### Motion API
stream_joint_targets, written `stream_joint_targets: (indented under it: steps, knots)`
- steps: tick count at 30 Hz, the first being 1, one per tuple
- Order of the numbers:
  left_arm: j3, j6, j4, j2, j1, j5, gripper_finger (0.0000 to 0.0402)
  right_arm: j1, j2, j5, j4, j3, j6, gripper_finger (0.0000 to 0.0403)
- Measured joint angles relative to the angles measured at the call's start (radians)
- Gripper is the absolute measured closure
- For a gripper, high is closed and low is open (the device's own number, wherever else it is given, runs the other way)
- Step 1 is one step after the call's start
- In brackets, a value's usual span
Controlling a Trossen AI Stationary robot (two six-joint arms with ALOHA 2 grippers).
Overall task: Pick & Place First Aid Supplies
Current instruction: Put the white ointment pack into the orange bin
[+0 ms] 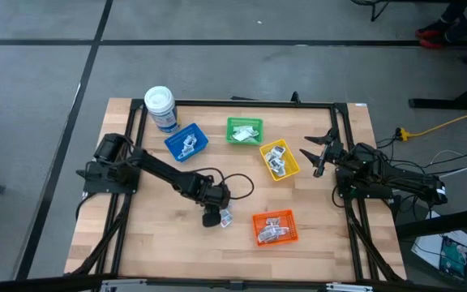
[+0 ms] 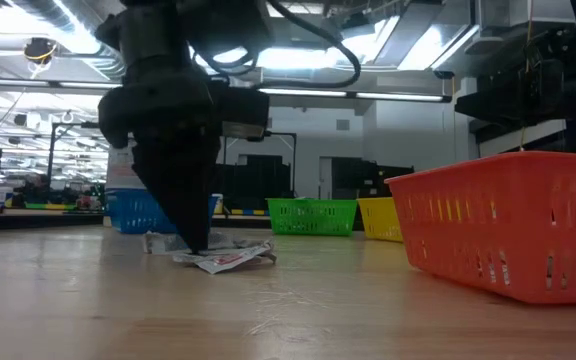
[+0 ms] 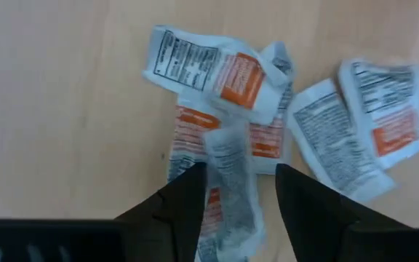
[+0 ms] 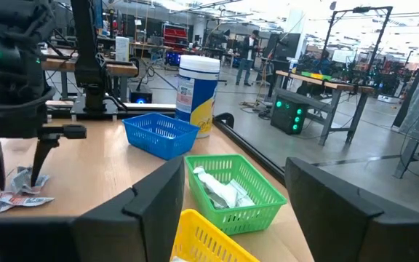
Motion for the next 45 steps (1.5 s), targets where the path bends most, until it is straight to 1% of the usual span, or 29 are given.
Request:
stream_joint_targets:
  steps: [5, 9, 19, 22, 26, 32, 40, 45]
  knots:
    - [0.003, 0.001, -0.002, 0.012, 0.0, -0.003, 0.0259, 0.0, 0.0, 0.0, 0.0, 0.0, 0.0, 0.0166]
    - [0.003, 0.001, -0.007, 0.003, 0.0, -0.011, 0.0284, 0.0, 0.0, 0.0, 0.0, 0.0, 0.0, 0.0166]
    - [0.003, 0.001, -0.003, -0.043, 0.0, -0.01, 0.0393, 0.0, 0.0, 0.0, 0.0, 0.0, 0.0, 0.0166]
    - [0.014, 0.009, -0.002, -0.068, 0.0, -0.011, 0.0395, 0.0, 0.0, 0.0, 0.0, 0.0, 0.0, 0.0166]
    - [0.056, 0.062, 0.035, -0.094, 0.0, -0.021, 0.0396, 0.0, 0.0, 0.0, 0.0, 0.0, 0.0, 0.0166]
    - [0.148, 0.165, 0.201, -0.103, 0.002, -0.022, 0.0397, 0.0, 0.0, 0.0, 0.0, 0.0, 0.0, 0.0166]
    - [0.202, 0.184, 0.479, -0.089, 0.015, -0.02, 0.0399, 0.0, 0.0, 0.0, 0.0, 0.0, 0.0, 0.0166]
    - [0.24, 0.184, 0.558, -0.019, 0.015, 0.062, 0.0396, 0.0, 0.0, 0.0, 0.0, 0.0, 0.0, 0.0166]
